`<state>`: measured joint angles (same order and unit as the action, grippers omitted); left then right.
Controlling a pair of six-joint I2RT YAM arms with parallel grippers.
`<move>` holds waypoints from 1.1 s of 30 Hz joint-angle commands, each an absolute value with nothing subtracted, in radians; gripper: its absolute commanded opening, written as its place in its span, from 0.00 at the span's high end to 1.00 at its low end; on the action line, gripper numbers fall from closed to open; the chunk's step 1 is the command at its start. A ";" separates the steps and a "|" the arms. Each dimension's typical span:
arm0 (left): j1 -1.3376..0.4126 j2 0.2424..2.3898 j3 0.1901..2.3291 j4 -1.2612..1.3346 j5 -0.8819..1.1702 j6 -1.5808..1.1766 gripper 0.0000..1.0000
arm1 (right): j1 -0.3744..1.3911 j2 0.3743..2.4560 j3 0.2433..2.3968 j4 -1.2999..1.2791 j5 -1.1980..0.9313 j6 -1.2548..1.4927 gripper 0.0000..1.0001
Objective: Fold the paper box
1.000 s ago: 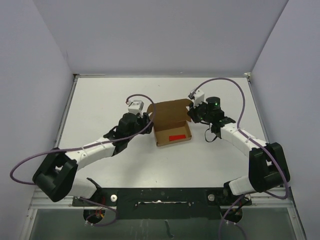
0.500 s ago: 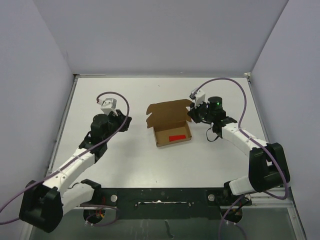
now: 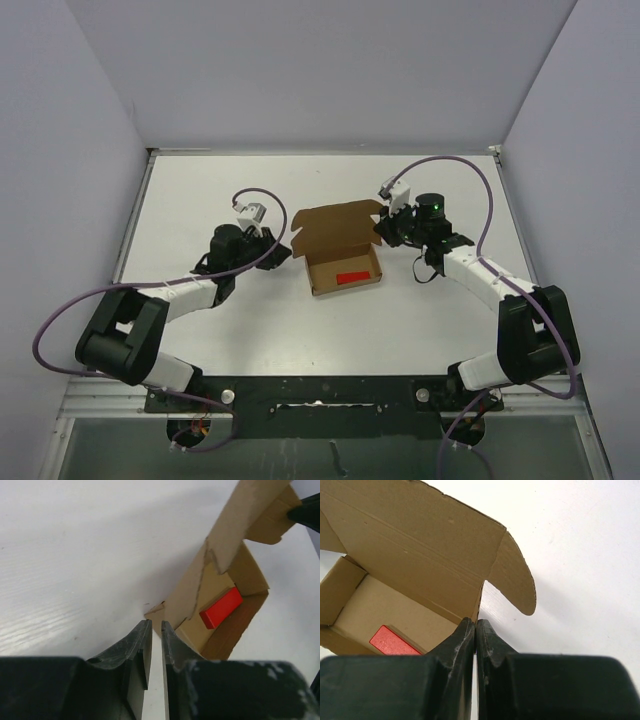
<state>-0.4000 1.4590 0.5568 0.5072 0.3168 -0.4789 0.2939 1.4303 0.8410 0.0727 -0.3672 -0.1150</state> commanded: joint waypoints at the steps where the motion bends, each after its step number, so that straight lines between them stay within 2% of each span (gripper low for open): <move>1: -0.411 1.478 0.587 0.694 0.400 -0.478 0.87 | 0.289 1.410 0.851 0.090 -0.399 -0.102 1.00; 13: -0.428 1.525 0.613 0.727 0.446 -0.473 0.83 | 0.290 1.408 0.847 0.096 -0.442 -0.092 1.00; 25: -0.426 1.551 0.582 0.823 0.482 -0.434 0.65 | 0.288 1.416 0.842 0.099 -0.510 -0.086 1.00; 33: -0.427 1.604 0.568 0.934 0.552 -0.405 0.63 | 0.287 1.419 0.845 0.095 -0.555 -0.079 1.00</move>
<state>-0.4236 1.5646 0.5663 0.7658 0.4820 -0.4278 0.2810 1.4307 0.8410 0.0662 -0.4648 -0.0959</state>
